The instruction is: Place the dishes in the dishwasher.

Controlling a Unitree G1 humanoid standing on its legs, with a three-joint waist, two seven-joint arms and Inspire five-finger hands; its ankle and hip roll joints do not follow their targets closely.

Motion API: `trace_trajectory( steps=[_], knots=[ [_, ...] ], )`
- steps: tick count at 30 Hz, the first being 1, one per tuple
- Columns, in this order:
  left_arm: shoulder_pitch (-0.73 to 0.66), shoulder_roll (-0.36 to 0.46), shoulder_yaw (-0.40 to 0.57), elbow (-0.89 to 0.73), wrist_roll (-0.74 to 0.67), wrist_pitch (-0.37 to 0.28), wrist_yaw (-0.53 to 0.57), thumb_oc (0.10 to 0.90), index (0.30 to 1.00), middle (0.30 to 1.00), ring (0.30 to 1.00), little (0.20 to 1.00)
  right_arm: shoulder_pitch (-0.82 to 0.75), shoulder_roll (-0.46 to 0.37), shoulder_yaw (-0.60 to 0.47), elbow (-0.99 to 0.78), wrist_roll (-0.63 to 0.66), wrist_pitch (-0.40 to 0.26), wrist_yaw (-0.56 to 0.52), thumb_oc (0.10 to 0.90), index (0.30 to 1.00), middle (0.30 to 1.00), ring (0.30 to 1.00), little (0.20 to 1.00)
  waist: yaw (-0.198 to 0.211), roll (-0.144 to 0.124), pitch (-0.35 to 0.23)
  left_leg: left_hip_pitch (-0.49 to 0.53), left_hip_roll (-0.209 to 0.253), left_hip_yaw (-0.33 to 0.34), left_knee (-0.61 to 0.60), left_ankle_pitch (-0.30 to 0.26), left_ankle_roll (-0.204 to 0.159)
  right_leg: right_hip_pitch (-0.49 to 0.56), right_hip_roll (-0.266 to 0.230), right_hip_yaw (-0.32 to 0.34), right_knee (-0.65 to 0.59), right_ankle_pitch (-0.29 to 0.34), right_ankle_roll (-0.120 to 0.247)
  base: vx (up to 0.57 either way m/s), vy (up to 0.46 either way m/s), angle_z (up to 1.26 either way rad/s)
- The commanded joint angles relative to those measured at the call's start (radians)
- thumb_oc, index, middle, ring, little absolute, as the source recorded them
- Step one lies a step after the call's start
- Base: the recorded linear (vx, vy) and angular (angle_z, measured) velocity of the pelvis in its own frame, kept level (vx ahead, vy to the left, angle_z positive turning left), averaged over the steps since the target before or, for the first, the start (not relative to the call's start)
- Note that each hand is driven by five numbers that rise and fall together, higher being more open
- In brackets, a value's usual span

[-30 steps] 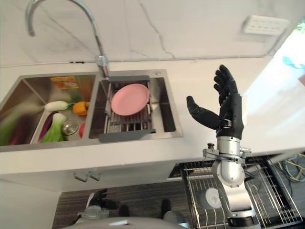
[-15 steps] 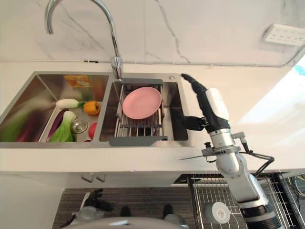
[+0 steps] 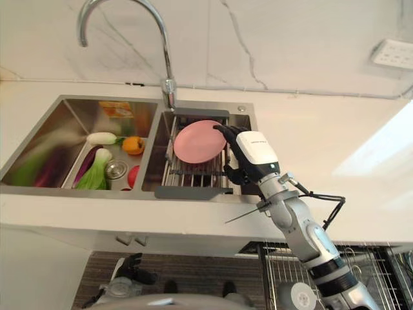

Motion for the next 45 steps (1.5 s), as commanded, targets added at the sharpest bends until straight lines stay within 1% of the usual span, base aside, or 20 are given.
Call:
trace_trajectory(
  steps=[1, 5, 6, 9, 11, 16, 17, 20, 21, 22, 23, 24, 27, 30, 35, 41, 43, 44, 45],
  knots=[
    [-0.002, 0.025, -0.051, 0.080, 0.055, 0.010, 0.027, 0.800, 0.900, 0.900, 0.900, 0.900, -0.157, -0.007, -0.031, -0.010, -0.136, 0.021, -0.121, 0.800, 0.900, 0.900, 0.900, 0.900, 0.038, -0.022, -0.003, 0.073, 0.059, 0.023, 0.005, -0.070, -0.059, 0.025, -0.105, 0.000, 0.013, -0.042, 0.089, -0.01, -0.022, 0.10],
    [-0.001, 0.027, -0.044, 0.083, 0.054, 0.012, 0.032, 0.800, 0.900, 0.900, 0.900, 0.900, -0.193, -0.006, -0.009, 0.044, -0.174, 0.039, -0.120, 0.800, 0.900, 0.900, 0.900, 0.900, 0.051, -0.020, -0.001, 0.067, 0.061, 0.010, 0.005, -0.065, -0.065, 0.031, -0.103, -0.016, 0.013, -0.045, 0.087, 0.00, -0.021, 0.15],
    [-0.002, 0.028, -0.042, 0.087, 0.051, 0.014, 0.033, 0.800, 0.900, 0.900, 0.900, 0.900, -0.206, -0.011, 0.002, 0.068, -0.195, 0.047, -0.111, 0.800, 0.900, 0.900, 0.900, 0.900, 0.060, -0.019, -0.002, 0.063, 0.062, 0.002, 0.005, -0.063, -0.068, 0.035, -0.104, -0.024, 0.013, -0.047, 0.086, -0.01, -0.020, 0.12],
    [0.000, 0.030, -0.040, 0.092, 0.054, 0.016, 0.032, 0.800, 0.900, 0.900, 0.900, 0.900, -0.240, -0.028, 0.031, 0.112, -0.221, 0.053, -0.096, 0.800, 0.900, 0.900, 0.900, 0.900, 0.069, -0.018, -0.004, 0.057, 0.065, -0.013, 0.005, -0.058, -0.074, 0.044, -0.104, -0.047, 0.013, -0.051, 0.085, 0.00, -0.021, 0.09],
    [-0.002, 0.033, -0.042, 0.095, 0.054, 0.016, 0.030, 0.800, 0.900, 0.900, 0.900, 0.900, -0.268, -0.047, 0.060, 0.138, -0.247, 0.050, -0.080, 0.800, 0.900, 0.900, 0.900, 0.900, 0.081, -0.016, -0.005, 0.050, 0.064, -0.025, 0.005, -0.054, -0.079, 0.049, -0.105, -0.065, 0.013, -0.053, 0.084, -0.01, -0.015, 0.23],
    [-0.006, 0.033, -0.042, 0.102, 0.053, 0.017, 0.029, 0.800, 0.900, 0.900, 0.900, 0.900, -0.308, -0.063, 0.098, 0.157, -0.278, 0.044, -0.067, 0.800, 0.900, 0.900, 0.900, 0.900, 0.091, -0.015, -0.007, 0.041, 0.064, -0.041, 0.005, -0.048, -0.084, 0.058, -0.106, -0.087, 0.013, -0.057, 0.083, -0.01, -0.009, 0.15],
    [-0.007, 0.030, -0.050, 0.101, 0.053, 0.015, 0.029, 0.800, 0.900, 0.900, 0.900, 0.900, -0.315, -0.063, 0.114, 0.180, -0.306, 0.049, -0.079, 0.800, 0.900, 0.900, 0.900, 0.900, 0.098, -0.014, -0.007, 0.038, 0.065, -0.047, 0.005, -0.046, -0.086, 0.063, -0.106, -0.096, 0.013, -0.059, 0.082, 0.00, 0.000, 0.00],
    [-0.010, 0.029, -0.057, 0.102, 0.052, 0.014, 0.031, 0.800, 0.900, 0.900, 0.900, 0.900, -0.332, -0.058, 0.128, 0.212, -0.329, 0.061, -0.094, 0.800, 0.900, 0.900, 0.900, 0.900, 0.102, -0.014, -0.006, 0.035, 0.064, -0.054, 0.005, -0.044, -0.087, 0.066, -0.106, -0.105, 0.013, -0.059, 0.083, -0.02, -0.010, 0.09],
    [-0.011, 0.028, -0.061, 0.102, 0.052, 0.011, 0.034, 0.800, 0.900, 0.900, 0.900, 0.900, -0.335, -0.050, 0.138, 0.239, -0.343, 0.066, -0.109, 0.704, 0.756, 0.756, 0.756, 0.756, 0.105, -0.013, -0.006, 0.034, 0.064, -0.057, 0.005, -0.044, -0.088, 0.068, -0.106, -0.110, 0.013, -0.059, 0.083, -0.01, -0.011, 0.12],
    [-0.012, 0.027, -0.066, 0.104, 0.049, 0.010, 0.038, 0.800, 0.900, 0.900, 0.900, 0.900, -0.340, -0.043, 0.139, 0.262, -0.341, 0.078, -0.128, 0.560, 0.540, 0.540, 0.540, 0.540, 0.107, -0.013, -0.006, 0.032, 0.064, -0.061, 0.005, -0.043, -0.089, 0.069, -0.106, -0.115, 0.013, -0.060, 0.082, -0.01, -0.006, 0.13],
    [-0.015, 0.026, -0.070, 0.104, 0.049, 0.011, 0.040, 0.800, 0.900, 0.900, 0.900, 0.900, -0.344, -0.039, 0.146, 0.283, -0.352, 0.086, -0.134, 0.486, 0.429, 0.429, 0.429, 0.429, 0.110, -0.014, -0.006, 0.031, 0.064, -0.063, 0.005, -0.042, -0.089, 0.070, -0.105, -0.117, 0.013, -0.061, 0.082, -0.01, -0.004, 0.13],
    [-0.018, 0.025, -0.074, 0.102, 0.048, 0.008, 0.043, 0.800, 0.900, 0.900, 0.900, 0.900, -0.350, -0.036, 0.158, 0.325, -0.374, 0.098, -0.160, 0.400, 0.300, 0.300, 0.300, 0.300, 0.111, -0.013, -0.006, 0.030, 0.064, -0.066, 0.005, -0.041, -0.089, 0.072, -0.105, -0.120, 0.013, -0.061, 0.082, -0.01, -0.002, 0.12],
    [-0.022, 0.025, -0.086, 0.100, 0.047, 0.005, 0.052, 0.800, 0.900, 0.900, 0.900, 0.900, -0.381, -0.027, 0.183, 0.404, -0.413, 0.132, -0.185, 0.400, 0.300, 0.300, 0.300, 0.300, 0.119, -0.013, -0.007, 0.027, 0.067, -0.073, 0.005, -0.038, -0.092, 0.074, -0.105, -0.128, 0.013, -0.063, 0.081, -0.01, -0.005, 0.15],
    [-0.026, 0.023, -0.092, 0.103, 0.045, 0.002, 0.062, 0.800, 0.900, 0.900, 0.900, 0.900, -0.398, -0.019, 0.189, 0.429, -0.444, 0.155, -0.226, 0.400, 0.300, 0.300, 0.300, 0.300, 0.122, -0.013, -0.007, 0.026, 0.069, -0.076, 0.005, -0.036, -0.094, 0.075, -0.103, -0.132, 0.013, -0.065, 0.080, -0.01, -0.001, 0.05],
    [-0.025, 0.023, -0.096, 0.109, 0.054, 0.003, 0.067, 0.800, 0.900, 0.900, 0.900, 0.900, -0.396, -0.017, 0.180, 0.426, -0.453, 0.165, -0.242, 0.400, 0.300, 0.300, 0.300, 0.300, 0.121, -0.014, -0.007, 0.025, 0.071, -0.076, 0.005, -0.036, -0.096, 0.075, -0.102, -0.134, 0.013, -0.066, 0.079, 0.00, 0.000, 0.00],
    [-0.018, 0.020, -0.101, 0.103, 0.071, 0.000, 0.080, 0.800, 0.900, 0.900, 0.900, 0.900, -0.364, -0.014, 0.092, 0.324, -0.404, 0.168, -0.324, 0.400, 0.300, 0.300, 0.300, 0.300, 0.111, -0.010, -0.005, 0.027, 0.076, -0.067, 0.005, -0.036, -0.094, 0.069, -0.096, -0.125, 0.013, -0.068, 0.078, 0.00, 0.000, 0.00],
    [-0.015, 0.020, -0.101, 0.098, 0.072, 0.002, 0.084, 0.800, 0.900, 0.900, 0.900, 0.900, -0.342, -0.012, 0.046, 0.260, -0.378, 0.164, -0.343, 0.400, 0.300, 0.300, 0.300, 0.300, 0.108, -0.010, -0.004, 0.029, 0.077, -0.061, 0.005, -0.037, -0.094, 0.065, -0.095, -0.119, 0.013, -0.067, 0.078, 0.00, 0.000, 0.00],
    [-0.013, 0.018, -0.097, 0.095, 0.075, 0.002, 0.089, 0.800, 0.900, 0.900, 0.900, 0.900, -0.324, -0.003, 0.009, 0.208, -0.348, 0.158, -0.378, 0.400, 0.300, 0.300, 0.300, 0.300, 0.101, -0.009, -0.002, 0.031, 0.079, -0.056, 0.005, -0.037, -0.093, 0.063, -0.093, -0.114, 0.013, -0.067, 0.077, 0.00, 0.000, 0.00],
    [-0.011, 0.020, -0.097, 0.092, 0.076, 0.003, 0.091, 0.800, 0.900, 0.900, 0.900, 0.900, -0.308, 0.001, -0.019, 0.162, -0.327, 0.151, -0.391, 0.400, 0.300, 0.300, 0.300, 0.300, 0.101, -0.009, -0.001, 0.032, 0.080, -0.051, 0.005, -0.037, -0.093, 0.061, -0.093, -0.110, 0.013, -0.067, 0.077, 0.00, 0.000, 0.00]
  ],
)
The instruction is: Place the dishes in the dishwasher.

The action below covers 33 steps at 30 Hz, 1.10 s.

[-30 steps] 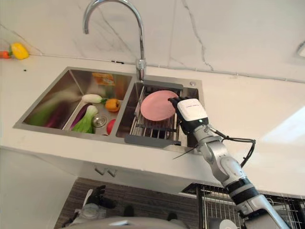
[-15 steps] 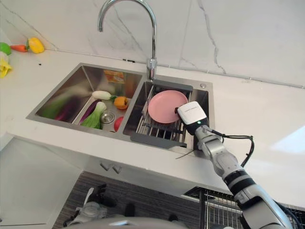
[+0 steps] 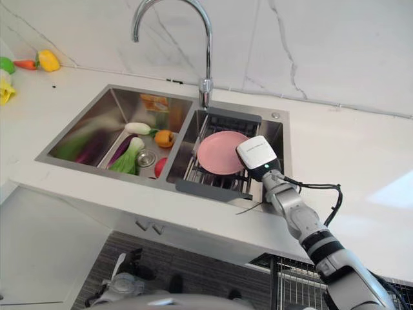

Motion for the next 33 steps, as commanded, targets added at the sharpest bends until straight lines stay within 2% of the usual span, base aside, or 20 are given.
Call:
trace_trajectory(
  steps=[1, 4, 5, 8, 9, 11, 17, 22, 23, 25, 26, 28, 29, 31, 32, 33],
  knots=[
    [0.011, 0.032, -0.097, 0.090, 0.053, -0.005, 0.035, 0.800, 0.900, 0.900, 0.900, 0.900, -0.124, 0.051, -0.197, -0.232, 0.132, 0.034, -0.215, 0.400, 0.300, 0.300, 0.300, 0.300, 0.049, -0.035, -0.001, 0.071, 0.080, 0.061, 0.010, -0.054, -0.083, 0.035, -0.097, 0.018, 0.014, -0.047, 0.087, 0.00, 0.000, 0.00],
    [0.018, 0.032, -0.098, 0.076, 0.055, -0.004, 0.040, 0.800, 0.900, 0.900, 0.900, 0.900, -0.081, 0.065, -0.257, -0.320, 0.196, 0.008, -0.240, 0.400, 0.300, 0.300, 0.300, 0.300, 0.038, -0.033, 0.001, 0.073, 0.083, 0.070, 0.010, -0.053, -0.083, 0.030, -0.094, 0.028, 0.014, -0.048, 0.085, 0.00, 0.000, 0.00],
    [0.022, 0.030, -0.096, 0.070, 0.056, -0.002, 0.041, 0.800, 0.900, 0.900, 0.900, 0.900, -0.061, 0.080, -0.289, -0.367, 0.257, -0.016, -0.258, 0.400, 0.300, 0.300, 0.300, 0.300, 0.027, -0.031, 0.004, 0.076, 0.084, 0.076, 0.010, -0.053, -0.082, 0.027, -0.094, 0.036, 0.014, -0.047, 0.084, 0.00, 0.000, 0.00],
    [0.027, 0.032, -0.097, 0.067, 0.056, -0.001, 0.042, 0.800, 0.900, 0.900, 0.900, 0.900, -0.041, 0.085, -0.309, -0.395, 0.284, -0.028, -0.260, 0.400, 0.300, 0.300, 0.300, 0.300, 0.026, -0.031, 0.004, 0.078, 0.086, 0.081, 0.010, -0.054, -0.083, 0.025, -0.093, 0.039, 0.014, -0.047, 0.084, 0.00, -0.006, -0.03],
    [0.033, 0.033, -0.093, 0.065, 0.056, 0.000, 0.044, 0.800, 0.900, 0.900, 0.900, 0.900, -0.014, 0.094, -0.336, -0.438, 0.341, -0.056, -0.268, 0.400, 0.300, 0.300, 0.300, 0.300, 0.017, -0.030, 0.005, 0.080, 0.088, 0.086, 0.010, -0.053, -0.083, 0.023, -0.090, 0.046, 0.014, -0.047, 0.082, 0.00, 0.000, 0.00],
    [0.041, 0.036, -0.086, 0.066, 0.057, 0.004, 0.042, 0.800, 0.900, 0.900, 0.900, 0.900, 0.022, 0.103, -0.365, -0.492, 0.450, -0.105, -0.244, 0.400, 0.300, 0.300, 0.300, 0.300, 0.005, -0.029, 0.006, 0.083, 0.091, 0.096, 0.010, -0.054, -0.082, 0.018, -0.087, 0.057, 0.014, -0.046, 0.081, 0.00, 0.000, 0.00],
    [0.057, 0.040, -0.066, 0.072, 0.054, 0.008, 0.037, 0.800, 0.900, 0.900, 0.900, 0.900, 0.105, 0.109, -0.433, -0.566, 0.570, -0.160, -0.234, 0.400, 0.300, 0.300, 0.300, 0.300, -0.016, -0.026, 0.007, 0.090, 0.095, 0.114, 0.010, -0.056, -0.082, 0.008, -0.081, 0.075, 0.014, -0.044, 0.081, 0.01, -0.013, -0.09],
    [0.060, 0.040, -0.061, 0.075, 0.055, 0.009, 0.037, 0.800, 0.900, 0.900, 0.900, 0.900, 0.125, 0.111, -0.459, -0.593, 0.596, -0.173, -0.236, 0.400, 0.300, 0.300, 0.300, 0.300, -0.025, -0.024, 0.007, 0.097, 0.099, 0.122, 0.010, -0.058, -0.083, 0.008, -0.078, 0.082, 0.014, -0.045, 0.079, 0.00, -0.016, -0.08],
    [0.060, 0.041, -0.061, 0.074, 0.051, 0.011, 0.040, 0.800, 0.900, 0.900, 0.900, 0.900, 0.129, 0.133, -0.456, -0.600, 0.667, -0.194, -0.231, 0.400, 0.300, 0.300, 0.300, 0.300, -0.029, -0.021, 0.007, 0.099, 0.100, 0.125, 0.010, -0.058, -0.083, 0.008, -0.077, 0.087, 0.014, -0.046, 0.078, 0.00, -0.008, -0.12],
    [0.061, 0.041, -0.063, 0.074, 0.048, 0.012, 0.040, 0.800, 0.900, 0.900, 0.900, 0.900, 0.130, 0.144, -0.452, -0.598, 0.701, -0.202, -0.223, 0.400, 0.300, 0.300, 0.300, 0.300, -0.030, -0.021, 0.007, 0.100, 0.100, 0.126, 0.010, -0.058, -0.083, 0.008, -0.077, 0.089, 0.014, -0.046, 0.077, 0.00, -0.010, -0.08],
    [0.062, 0.041, -0.064, 0.072, 0.043, 0.016, 0.041, 0.800, 0.900, 0.900, 0.900, 0.900, 0.127, 0.169, -0.448, -0.590, 0.796, -0.221, -0.215, 0.400, 0.300, 0.300, 0.300, 0.300, -0.031, -0.019, 0.007, 0.100, 0.100, 0.128, 0.010, -0.057, -0.083, 0.008, -0.076, 0.090, 0.014, -0.045, 0.077, 0.00, 0.000, 0.00],
    [0.062, 0.040, -0.064, 0.072, 0.039, 0.017, 0.040, 0.800, 0.900, 0.900, 0.900, 0.900, 0.128, 0.174, -0.446, -0.587, 0.827, -0.228, -0.207, 0.400, 0.300, 0.300, 0.300, 0.300, -0.032, -0.019, 0.008, 0.100, 0.101, 0.130, 0.010, -0.056, -0.083, 0.008, -0.076, 0.091, 0.014, -0.045, 0.077, 0.00, 0.000, 0.00],
    [0.061, 0.041, -0.061, 0.071, 0.033, 0.021, 0.039, 0.800, 0.900, 0.900, 0.900, 0.900, 0.129, 0.190, -0.446, -0.576, 0.911, -0.238, -0.191, 0.400, 0.300, 0.300, 0.300, 0.300, -0.033, -0.017, 0.007, 0.100, 0.101, 0.131, 0.010, -0.055, -0.083, 0.008, -0.076, 0.089, 0.014, -0.045, 0.076, 0.00, 0.000, 0.00],
    [0.062, 0.041, -0.060, 0.071, 0.030, 0.024, 0.039, 0.800, 0.900, 0.900, 0.900, 0.900, 0.132, 0.197, -0.448, -0.573, 0.946, -0.240, -0.188, 0.400, 0.300, 0.300, 0.300, 0.300, -0.034, -0.017, 0.007, 0.100, 0.101, 0.131, 0.010, -0.055, -0.083, 0.008, -0.076, 0.089, 0.014, -0.045, 0.075, 0.00, 0.000, 0.00],
    [0.062, 0.044, -0.056, 0.074, 0.024, 0.030, 0.037, 0.800, 0.900, 0.900, 0.900, 0.900, 0.138, 0.206, -0.444, -0.553, 1.016, -0.241, -0.164, 0.419, 0.328, 0.328, 0.328, 0.328, -0.035, -0.018, 0.006, 0.100, 0.100, 0.131, 0.010, -0.054, -0.083, 0.008, -0.076, 0.088, 0.014, -0.044, 0.074, 0.00, 0.000, 0.00],
    [0.062, 0.044, -0.056, 0.074, 0.024, 0.030, 0.037, 0.800, 0.900, 0.900, 0.900, 0.900, 0.137, 0.206, -0.444, -0.553, 1.017, -0.241, -0.163, 0.482, 0.422, 0.422, 0.422, 0.422, -0.035, -0.018, 0.006, 0.100, 0.100, 0.130, 0.010, -0.054, -0.083, 0.008, -0.076, 0.088, 0.014, -0.044, 0.074, 0.00, 0.000, 0.00]
  ],
)
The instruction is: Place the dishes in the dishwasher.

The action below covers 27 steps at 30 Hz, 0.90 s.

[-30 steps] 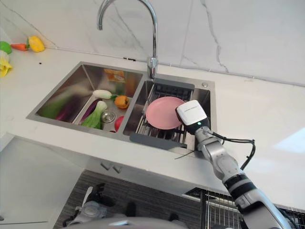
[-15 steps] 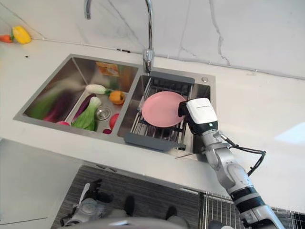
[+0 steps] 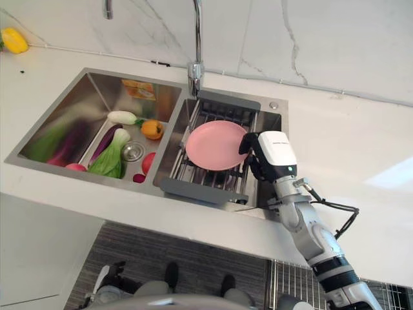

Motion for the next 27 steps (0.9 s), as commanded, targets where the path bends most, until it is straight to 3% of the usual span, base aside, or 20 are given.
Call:
trace_trajectory(
  steps=[1, 2, 9, 10, 12, 15, 27],
  knots=[
    [-0.026, -0.033, -0.046, 0.111, 0.004, 0.000, 0.011, 0.800, 0.900, 0.900, 0.900, 0.900, -0.069, 0.152, -0.222, -0.284, 0.462, -0.062, -0.127, 0.736, 0.804, 0.804, 0.804, 0.804, -0.038, 0.014, -0.083, 0.072, 0.086, 0.063, 0.005, -0.059, -0.077, 0.005, -0.083, 0.005, 0.012, -0.043, 0.072, 0.00, 0.000, 0.00],
    [-0.026, -0.031, -0.039, 0.112, 0.006, 0.003, 0.006, 0.800, 0.900, 0.900, 0.900, 0.900, -0.070, 0.131, -0.230, -0.282, 0.441, -0.044, -0.103, 0.800, 0.900, 0.900, 0.900, 0.900, -0.037, 0.012, -0.085, 0.073, 0.085, 0.063, 0.005, -0.060, -0.077, 0.006, -0.083, 0.005, 0.012, -0.043, 0.072, 0.00, 0.000, 0.00],
    [-0.023, -0.026, -0.029, 0.117, 0.005, -0.001, -0.010, 0.800, 0.900, 0.900, 0.900, 0.900, -0.067, 0.079, -0.235, -0.259, 0.441, -0.036, -0.020, 0.800, 0.900, 0.900, 0.900, 0.900, -0.033, 0.008, -0.087, 0.070, 0.084, 0.058, 0.005, -0.060, -0.079, 0.007, -0.081, 0.001, 0.012, -0.042, 0.071, 0.00, -0.004, -0.02],
    [-0.023, -0.020, -0.024, 0.117, 0.013, -0.003, -0.034, 0.800, 0.900, 0.900, 0.900, 0.900, -0.074, -0.016, -0.250, -0.259, 0.423, -0.016, 0.059, 0.800, 0.900, 0.900, 0.900, 0.900, -0.031, 0.002, -0.088, 0.069, 0.084, 0.056, 0.005, -0.060, -0.080, 0.009, -0.079, -0.002, 0.012, -0.044, 0.071, 0.00, -0.011, -0.08],
    [-0.023, -0.021, -0.024, 0.117, 0.013, -0.003, -0.035, 0.800, 0.900, 0.900, 0.900, 0.900, -0.074, -0.017, -0.251, -0.259, 0.424, -0.016, 0.060, 0.800, 0.900, 0.900, 0.900, 0.900, -0.031, 0.003, -0.088, 0.069, 0.084, 0.056, 0.005, -0.060, -0.080, 0.009, -0.079, -0.003, 0.012, -0.044, 0.071, 0.00, -0.007, -0.06],
    [-0.026, -0.022, -0.031, 0.121, 0.000, 0.000, -0.050, 0.800, 0.900, 0.900, 0.900, 0.900, -0.055, 0.003, -0.259, -0.230, 0.533, -0.021, 0.060, 0.800, 0.900, 0.900, 0.900, 0.900, -0.030, 0.001, -0.088, 0.069, 0.084, 0.056, 0.005, -0.060, -0.079, 0.011, -0.080, -0.008, 0.012, -0.044, 0.071, 0.00, -0.004, -0.08],
    [-0.026, -0.021, -0.022, 0.128, -0.006, -0.009, -0.042, 0.800, 0.900, 0.900, 0.900, 0.900, -0.043, 0.074, -0.284, -0.337, 0.510, -0.091, 0.046, 0.800, 0.900, 0.900, 0.900, 0.900, -0.029, 0.008, -0.081, 0.063, 0.086, 0.050, 0.005, -0.056, -0.082, 0.010, -0.078, -0.010, 0.012, -0.048, 0.069, 0.00, -0.005, 0.01]
  ],
)
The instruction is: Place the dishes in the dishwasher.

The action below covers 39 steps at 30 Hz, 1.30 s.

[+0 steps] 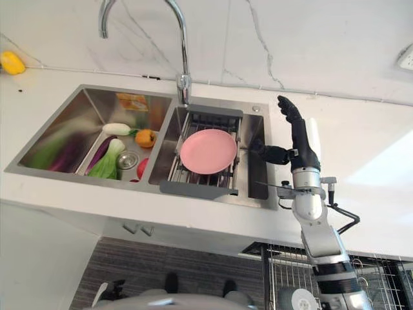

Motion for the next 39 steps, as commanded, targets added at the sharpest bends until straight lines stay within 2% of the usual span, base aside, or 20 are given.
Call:
trace_trajectory(
  steps=[1, 6, 8, 10, 13, 15, 18, 27, 33, 36, 39],
  knots=[
    [-0.062, -0.013, -0.039, 0.071, 0.003, -0.024, 0.015, 0.800, 0.900, 0.900, 0.900, 0.900, -0.077, -0.045, -0.067, -0.158, -0.018, -0.138, -0.030, 0.800, 0.900, 0.900, 0.900, 0.900, 0.029, -0.012, -0.027, 0.062, 0.084, 0.028, 0.010, -0.046, -0.080, 0.013, -0.077, -0.020, 0.015, -0.047, 0.070, 0.00, 0.000, 0.00],
    [-0.061, -0.007, -0.029, 0.068, 0.011, -0.032, 0.006, 0.800, 0.900, 0.900, 0.900, 0.900, -0.069, -0.130, -0.043, -0.197, -0.112, -0.135, 0.041, 0.800, 0.900, 0.900, 0.900, 0.900, 0.027, -0.014, -0.024, 0.062, 0.085, 0.029, 0.010, -0.046, -0.082, 0.013, -0.075, -0.018, 0.015, -0.049, 0.069, 0.00, 0.000, 0.00],
    [-0.061, -0.005, -0.029, 0.067, 0.013, -0.034, 0.004, 0.800, 0.900, 0.900, 0.900, 0.900, -0.066, -0.143, -0.041, -0.202, -0.113, -0.137, 0.054, 0.800, 0.900, 0.900, 0.900, 0.900, 0.027, -0.014, -0.024, 0.062, 0.086, 0.029, 0.010, -0.046, -0.082, 0.013, -0.074, -0.017, 0.015, -0.049, 0.069, 0.00, 0.000, 0.00],
    [-0.063, -0.002, -0.026, 0.064, 0.021, -0.042, -0.010, 0.800, 0.900, 0.900, 0.900, 0.900, -0.038, -0.224, -0.019, -0.219, -0.138, -0.148, 0.126, 0.800, 0.900, 0.900, 0.900, 0.900, 0.023, -0.017, -0.022, 0.061, 0.086, 0.031, 0.010, -0.045, -0.082, 0.012, -0.073, -0.019, 0.015, -0.048, 0.070, 0.00, 0.000, 0.00],
    [-0.063, -0.003, -0.026, 0.063, 0.025, -0.044, -0.016, 0.800, 0.900, 0.900, 0.900, 0.900, -0.030, -0.245, -0.018, -0.223, -0.141, -0.152, 0.144, 0.800, 0.900, 0.900, 0.900, 0.900, 0.021, -0.016, -0.022, 0.060, 0.085, 0.031, 0.010, -0.045, -0.082, 0.011, -0.072, -0.018, 0.015, -0.048, 0.070, 0.00, 0.000, 0.00],
    [-0.067, 0.000, -0.024, 0.062, 0.027, -0.048, -0.029, 0.800, 0.900, 0.900, 0.900, 0.900, 0.003, -0.302, 0.011, -0.238, -0.156, -0.160, 0.198, 0.800, 0.900, 0.900, 0.900, 0.900, 0.017, -0.021, -0.019, 0.056, 0.087, 0.030, 0.010, -0.042, -0.083, 0.007, -0.072, -0.019, 0.015, -0.046, 0.072, 0.00, 0.000, 0.00],
    [-0.070, 0.003, -0.024, 0.065, 0.030, -0.051, -0.037, 0.800, 0.900, 0.900, 0.900, 0.900, 0.002, -0.324, 0.044, -0.240, -0.162, -0.165, 0.227, 0.800, 0.900, 0.900, 0.900, 0.900, 0.014, -0.022, -0.018, 0.053, 0.088, 0.029, 0.010, -0.042, -0.084, 0.004, -0.072, -0.018, 0.015, -0.045, 0.072, 0.00, 0.000, 0.00],
    [-0.080, 0.004, -0.035, 0.059, 0.033, -0.052, -0.039, 0.800, 0.900, 0.900, 0.900, 0.900, -0.059, -0.327, 0.190, -0.183, -0.255, -0.148, 0.265, 0.800, 0.900, 0.900, 0.900, 0.900, 0.019, -0.023, -0.017, 0.052, 0.087, 0.029, 0.010, -0.044, -0.083, 0.005, -0.073, -0.020, 0.015, -0.046, 0.073, 0.00, 0.000, 0.00],
    [-0.083, 0.008, -0.044, 0.062, 0.045, -0.045, -0.037, 0.800, 0.900, 0.900, 0.900, 0.900, -0.170, -0.305, 0.288, -0.085, -0.426, -0.109, 0.263, 0.800, 0.900, 0.900, 0.900, 0.900, 0.032, -0.026, -0.018, 0.054, 0.087, 0.028, 0.010, -0.048, -0.081, 0.010, -0.075, -0.024, 0.015, -0.049, 0.072, 0.00, 0.000, 0.00],
    [-0.083, 0.010, -0.039, 0.064, 0.049, -0.041, -0.038, 0.800, 0.900, 0.900, 0.900, 0.900, -0.192, -0.303, 0.308, -0.049, -0.483, -0.095, 0.261, 0.800, 0.900, 0.900, 0.900, 0.900, 0.034, -0.026, -0.018, 0.054, 0.086, 0.027, 0.010, -0.049, -0.082, 0.012, -0.076, -0.025, 0.015, -0.050, 0.072, 0.00, 0.000, 0.00],
    [-0.082, 0.008, -0.032, 0.069, 0.054, -0.031, -0.039, 0.800, 0.900, 0.900, 0.900, 0.900, -0.203, -0.290, 0.305, 0.007, -0.603, -0.058, 0.236, 0.800, 0.900, 0.900, 0.900, 0.900, 0.040, -0.026, -0.019, 0.053, 0.086, 0.024, 0.010, -0.051, -0.082, 0.015, -0.077, -0.030, 0.015, -0.051, 0.071, 0.00, 0.001, 0.01]
  ],
)
